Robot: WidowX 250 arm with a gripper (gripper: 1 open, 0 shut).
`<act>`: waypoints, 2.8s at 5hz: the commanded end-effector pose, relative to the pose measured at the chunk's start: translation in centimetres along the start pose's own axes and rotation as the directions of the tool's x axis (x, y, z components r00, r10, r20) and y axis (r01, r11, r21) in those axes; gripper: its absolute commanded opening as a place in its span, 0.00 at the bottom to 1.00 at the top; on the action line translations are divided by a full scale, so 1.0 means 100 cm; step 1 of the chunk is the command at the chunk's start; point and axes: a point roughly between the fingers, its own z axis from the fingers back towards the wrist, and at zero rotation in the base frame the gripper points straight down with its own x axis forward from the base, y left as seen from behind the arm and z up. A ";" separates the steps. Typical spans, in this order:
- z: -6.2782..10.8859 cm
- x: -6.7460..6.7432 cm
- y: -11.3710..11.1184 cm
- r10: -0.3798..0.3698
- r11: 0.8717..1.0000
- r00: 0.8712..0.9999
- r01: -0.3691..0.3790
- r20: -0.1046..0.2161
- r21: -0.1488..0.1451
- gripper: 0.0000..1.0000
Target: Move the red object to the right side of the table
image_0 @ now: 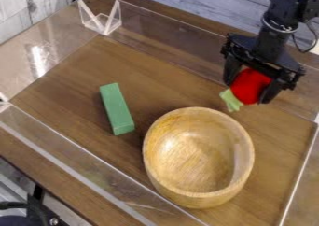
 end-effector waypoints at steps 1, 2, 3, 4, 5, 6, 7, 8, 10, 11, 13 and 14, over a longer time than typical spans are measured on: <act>0.018 0.004 -0.001 0.014 1.000 0.998 -0.013 0.063 -0.019 1.00; 0.014 0.002 -0.006 0.015 1.000 0.998 -0.014 0.061 -0.021 1.00; 0.014 0.006 -0.009 -0.042 0.999 0.997 0.044 0.066 -0.025 1.00; 0.015 0.009 -0.012 -0.097 0.995 0.993 0.099 0.070 -0.026 1.00; 0.012 0.013 -0.006 -0.057 0.998 0.997 0.058 0.061 -0.027 1.00; 0.009 0.017 0.000 -0.014 1.000 0.999 0.015 0.052 -0.027 1.00; -0.001 0.024 -0.005 -0.016 0.999 0.999 0.017 0.048 -0.029 1.00; -0.010 0.033 -0.009 -0.021 0.999 0.999 0.022 0.045 -0.031 1.00; 0.000 0.025 0.007 -0.024 0.999 0.998 0.026 0.065 -0.019 1.00; 0.015 0.019 0.015 -0.008 1.000 0.996 0.010 0.093 -0.018 0.00; 0.030 0.017 0.016 0.091 0.996 0.993 -0.089 0.071 -0.031 1.00; 0.036 0.013 0.028 0.159 0.987 0.986 -0.158 0.055 -0.025 1.00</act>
